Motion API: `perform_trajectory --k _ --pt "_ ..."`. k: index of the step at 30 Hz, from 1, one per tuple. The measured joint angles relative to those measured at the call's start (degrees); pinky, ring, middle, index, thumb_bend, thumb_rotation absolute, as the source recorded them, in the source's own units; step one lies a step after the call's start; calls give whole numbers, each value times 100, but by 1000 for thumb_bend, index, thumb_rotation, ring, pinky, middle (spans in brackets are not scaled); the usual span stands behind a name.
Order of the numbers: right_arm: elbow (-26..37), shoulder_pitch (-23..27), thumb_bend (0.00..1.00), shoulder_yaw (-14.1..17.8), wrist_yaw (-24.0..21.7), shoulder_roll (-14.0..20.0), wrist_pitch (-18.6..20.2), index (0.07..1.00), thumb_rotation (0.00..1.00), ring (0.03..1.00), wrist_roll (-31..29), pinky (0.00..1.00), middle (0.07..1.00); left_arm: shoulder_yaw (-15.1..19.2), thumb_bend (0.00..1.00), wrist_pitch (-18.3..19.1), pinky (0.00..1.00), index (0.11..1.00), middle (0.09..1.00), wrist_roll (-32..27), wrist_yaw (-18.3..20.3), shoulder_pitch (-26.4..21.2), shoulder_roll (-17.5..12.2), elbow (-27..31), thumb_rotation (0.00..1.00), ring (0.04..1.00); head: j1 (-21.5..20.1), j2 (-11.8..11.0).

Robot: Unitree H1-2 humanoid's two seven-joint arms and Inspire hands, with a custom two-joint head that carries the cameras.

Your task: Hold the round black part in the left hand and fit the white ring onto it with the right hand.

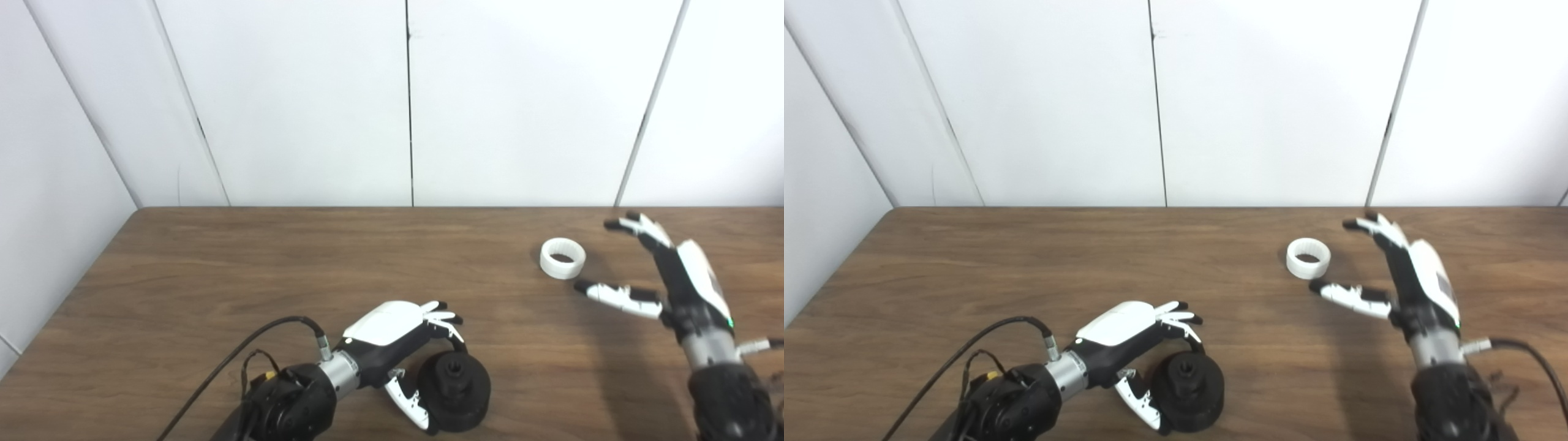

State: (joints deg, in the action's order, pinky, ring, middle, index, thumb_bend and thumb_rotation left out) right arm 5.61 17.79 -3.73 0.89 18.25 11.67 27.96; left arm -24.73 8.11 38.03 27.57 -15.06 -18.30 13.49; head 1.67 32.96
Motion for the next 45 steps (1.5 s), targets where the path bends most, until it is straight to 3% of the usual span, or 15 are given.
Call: perform_trajectory --k 8,18,25,45 --pt "-908 469 886 -239 -386 245 163 742 256 1000 223 1000 967 106 887 -57 832 654 930 -43 -8 2 -68 -45 147 991 -88 9" --pt "-2282 1285 873 -425 -464 448 88 740 286 1000 305 1000 964 138 892 -192 824 653 929 -53 -24 -9 -57 -119 147 990 -150 -17" --pt "-2954 1517 870 -537 -452 547 2 733 295 1000 329 1000 964 155 889 -203 828 657 931 -54 -16 -9 -56 -125 146 996 -176 -35" --pt "-3390 1890 880 -708 -489 646 -142 743 329 1000 266 1000 962 154 892 -205 828 657 934 -45 -10 -13 -33 -133 140 999 -150 -79"
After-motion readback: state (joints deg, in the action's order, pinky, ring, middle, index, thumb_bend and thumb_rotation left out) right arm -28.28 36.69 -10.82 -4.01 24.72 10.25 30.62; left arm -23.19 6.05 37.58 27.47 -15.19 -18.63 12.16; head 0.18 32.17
